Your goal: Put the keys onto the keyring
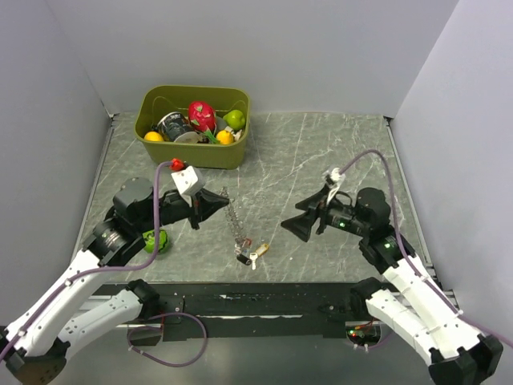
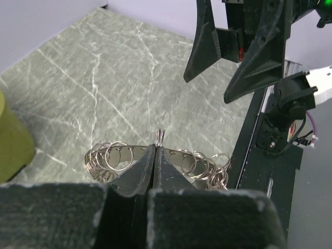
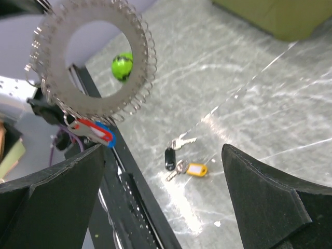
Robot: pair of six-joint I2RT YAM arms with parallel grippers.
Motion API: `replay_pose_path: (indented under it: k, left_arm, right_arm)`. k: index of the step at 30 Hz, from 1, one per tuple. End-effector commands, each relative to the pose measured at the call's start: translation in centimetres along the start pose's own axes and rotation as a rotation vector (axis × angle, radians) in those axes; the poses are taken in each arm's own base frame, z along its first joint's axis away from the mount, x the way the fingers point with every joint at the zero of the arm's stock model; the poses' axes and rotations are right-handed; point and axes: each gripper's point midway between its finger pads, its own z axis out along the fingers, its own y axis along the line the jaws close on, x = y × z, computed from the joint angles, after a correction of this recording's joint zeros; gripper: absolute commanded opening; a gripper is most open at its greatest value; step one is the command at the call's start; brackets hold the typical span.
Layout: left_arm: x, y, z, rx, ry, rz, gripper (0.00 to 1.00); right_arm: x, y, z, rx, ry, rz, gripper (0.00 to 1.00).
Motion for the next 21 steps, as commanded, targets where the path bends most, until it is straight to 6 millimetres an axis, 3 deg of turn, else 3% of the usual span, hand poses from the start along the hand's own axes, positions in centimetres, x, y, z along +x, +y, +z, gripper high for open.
replay_pose_path:
  k: [1,5,11,15,20,21]
  left_arm:
    - [-0.6,0.3,-1.4,-0.05,-0.03,0.029,0.01]
    - [-0.5,0.2,-2.4,-0.071,-0.032,0.031,0.01]
    - [-0.8,0.4,-2.8,-0.094,-0.04,0.036,0.01]
    - [-0.9,0.6,-2.4,-0.095,-0.029,0.031,0.01]
    - [-1.1,1.3,-1.9,-0.105,-0.02,0.064,0.01]
    - [-1.2,1.4,-1.9,-0.106,-0.02,0.065,0.01]
  right_arm:
    - [1.7,-0.3,1.4,0.042,0.071,-0.048,1.0]
    - [4.2,0.8,3.1,0.036,0.2,-0.098,0.98]
    - [8.0,0.3,5.9,0.087,0.386,-0.154,0.86]
    - [9.5,0.1,7.6,0.117,0.47,-0.183,0.74]
    - [12.0,0.0,9.7,0.139,0.585,-0.199,0.7]
    - [11.8,0.1,10.2,0.142,0.584,-0.199,0.69]
